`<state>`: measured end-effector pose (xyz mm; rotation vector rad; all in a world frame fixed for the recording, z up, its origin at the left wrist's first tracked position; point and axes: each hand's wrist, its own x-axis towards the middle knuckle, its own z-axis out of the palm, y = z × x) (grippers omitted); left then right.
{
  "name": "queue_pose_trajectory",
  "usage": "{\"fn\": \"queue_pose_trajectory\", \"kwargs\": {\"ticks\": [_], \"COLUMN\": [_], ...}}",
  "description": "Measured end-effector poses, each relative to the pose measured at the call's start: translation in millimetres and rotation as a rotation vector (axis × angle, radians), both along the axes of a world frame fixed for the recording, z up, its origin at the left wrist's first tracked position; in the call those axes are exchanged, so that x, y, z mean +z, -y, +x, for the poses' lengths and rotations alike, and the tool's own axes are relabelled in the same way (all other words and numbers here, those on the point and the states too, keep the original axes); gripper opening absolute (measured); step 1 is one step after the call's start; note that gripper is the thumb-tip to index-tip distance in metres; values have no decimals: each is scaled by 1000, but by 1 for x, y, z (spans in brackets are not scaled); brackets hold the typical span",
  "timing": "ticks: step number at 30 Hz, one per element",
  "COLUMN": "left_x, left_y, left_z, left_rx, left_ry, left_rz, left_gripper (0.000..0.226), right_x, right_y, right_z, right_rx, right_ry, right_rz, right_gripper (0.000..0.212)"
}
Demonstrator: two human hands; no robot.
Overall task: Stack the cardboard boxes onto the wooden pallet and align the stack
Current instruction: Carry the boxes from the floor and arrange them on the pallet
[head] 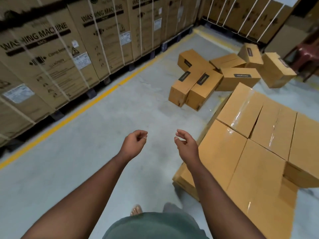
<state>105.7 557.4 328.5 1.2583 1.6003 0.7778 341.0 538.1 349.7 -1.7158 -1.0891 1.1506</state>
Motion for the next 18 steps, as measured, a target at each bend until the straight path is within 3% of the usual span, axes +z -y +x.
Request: {"fn": "queue_pose_trajectory", "kwargs": {"ticks": [9, 18], "left_x": [-7, -9], "left_y": [-142, -350], "left_z": [-18, -23], "left_rx": [-68, -90], "left_ry": [38, -17], "left_rz": [-26, -62], "left_gripper": [18, 21], "right_x": [-12, -31], "right_y": [-131, -334], "right_z": [-24, -24], "right_rx": [-59, -57], "right_ry": [-17, -38], "right_rz": [-33, -77], "right_gripper": [32, 27]}}
